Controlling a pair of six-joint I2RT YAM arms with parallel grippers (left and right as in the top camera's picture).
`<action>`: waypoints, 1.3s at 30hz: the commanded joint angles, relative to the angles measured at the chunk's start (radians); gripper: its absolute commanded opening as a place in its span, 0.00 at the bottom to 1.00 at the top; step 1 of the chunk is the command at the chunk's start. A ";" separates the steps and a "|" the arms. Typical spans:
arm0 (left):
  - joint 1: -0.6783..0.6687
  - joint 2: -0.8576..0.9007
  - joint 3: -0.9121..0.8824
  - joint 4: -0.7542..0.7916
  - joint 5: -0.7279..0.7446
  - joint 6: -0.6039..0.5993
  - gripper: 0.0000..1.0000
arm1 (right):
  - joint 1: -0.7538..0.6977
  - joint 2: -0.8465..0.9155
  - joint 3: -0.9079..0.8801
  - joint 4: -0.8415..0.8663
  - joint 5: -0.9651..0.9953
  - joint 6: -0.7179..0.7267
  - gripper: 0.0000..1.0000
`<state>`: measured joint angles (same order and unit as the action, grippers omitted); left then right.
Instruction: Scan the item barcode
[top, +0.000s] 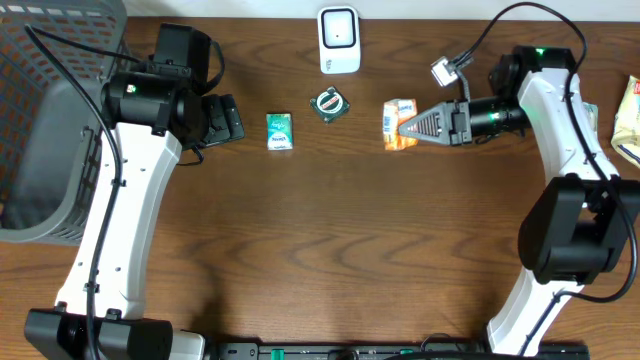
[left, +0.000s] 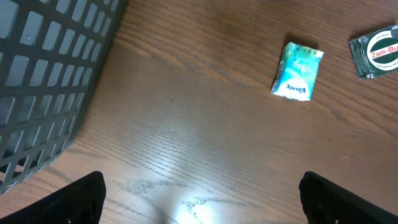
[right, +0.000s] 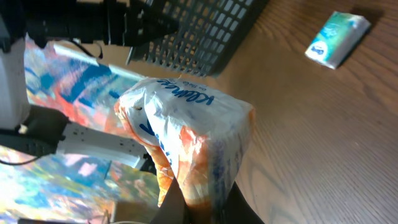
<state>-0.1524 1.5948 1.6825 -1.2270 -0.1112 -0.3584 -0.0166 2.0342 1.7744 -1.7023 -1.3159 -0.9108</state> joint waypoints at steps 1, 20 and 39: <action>0.003 -0.007 0.009 -0.003 -0.013 0.010 0.98 | 0.051 -0.019 0.013 0.000 -0.027 -0.055 0.01; 0.003 -0.007 0.009 -0.003 -0.013 0.010 0.98 | 0.082 -0.019 0.013 0.000 -0.093 0.035 0.01; 0.003 -0.007 0.009 -0.003 -0.013 0.010 0.98 | 0.092 -0.019 0.013 0.011 -0.015 0.012 0.01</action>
<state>-0.1524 1.5948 1.6825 -1.2270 -0.1112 -0.3584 0.0692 2.0338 1.7744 -1.6932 -1.3308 -0.8829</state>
